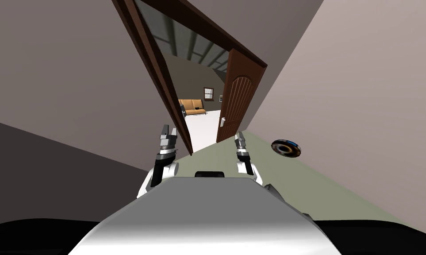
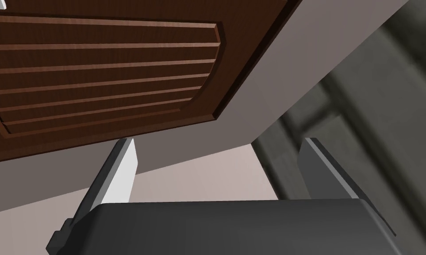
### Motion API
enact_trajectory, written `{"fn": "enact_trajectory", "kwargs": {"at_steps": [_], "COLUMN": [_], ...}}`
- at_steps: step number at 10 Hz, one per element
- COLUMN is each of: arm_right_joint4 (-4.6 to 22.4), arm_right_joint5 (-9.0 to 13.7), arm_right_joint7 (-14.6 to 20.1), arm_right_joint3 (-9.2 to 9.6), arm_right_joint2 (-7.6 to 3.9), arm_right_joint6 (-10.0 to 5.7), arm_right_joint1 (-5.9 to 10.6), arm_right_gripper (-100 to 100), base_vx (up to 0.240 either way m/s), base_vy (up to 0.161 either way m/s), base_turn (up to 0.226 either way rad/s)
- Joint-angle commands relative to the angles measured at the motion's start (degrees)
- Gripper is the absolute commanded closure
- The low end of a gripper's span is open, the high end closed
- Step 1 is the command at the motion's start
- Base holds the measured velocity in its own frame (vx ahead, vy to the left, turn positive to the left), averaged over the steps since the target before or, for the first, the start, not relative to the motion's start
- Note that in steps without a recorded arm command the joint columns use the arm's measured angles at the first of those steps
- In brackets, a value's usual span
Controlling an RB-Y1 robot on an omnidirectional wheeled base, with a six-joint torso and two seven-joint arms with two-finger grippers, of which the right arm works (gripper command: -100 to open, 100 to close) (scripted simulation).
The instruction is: Push the door open
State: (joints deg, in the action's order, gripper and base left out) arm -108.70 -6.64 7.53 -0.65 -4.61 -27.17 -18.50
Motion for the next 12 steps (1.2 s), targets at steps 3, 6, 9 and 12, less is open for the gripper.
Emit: {"fn": "enact_trajectory", "kwargs": {"at_steps": [3, 6, 9, 12], "arm_right_joint4": [5.5, 10.3, 15.7, 19.4], "arm_right_joint5": [-1.0, -1.8, -2.7, -3.3], "arm_right_joint7": [1.5, 2.8, 4.3, 5.2], "arm_right_joint3": [0.68, 1.13, 1.6, 1.92], "arm_right_joint2": [-0.25, -0.56, -0.83, -1.0], "arm_right_joint6": [0.05, -0.13, -0.32, -0.46], "arm_right_joint1": [3.66, 6.89, 10.32, 12.64], "arm_right_gripper": [-100, -100, -100, -100], "base_vx": [0.074, 0.108, 0.103, 0.049], "base_vy": [-0.09, -0.075, -0.093, -0.058], "base_turn": [0.035, 0.033, 0.038, 0.024]}}
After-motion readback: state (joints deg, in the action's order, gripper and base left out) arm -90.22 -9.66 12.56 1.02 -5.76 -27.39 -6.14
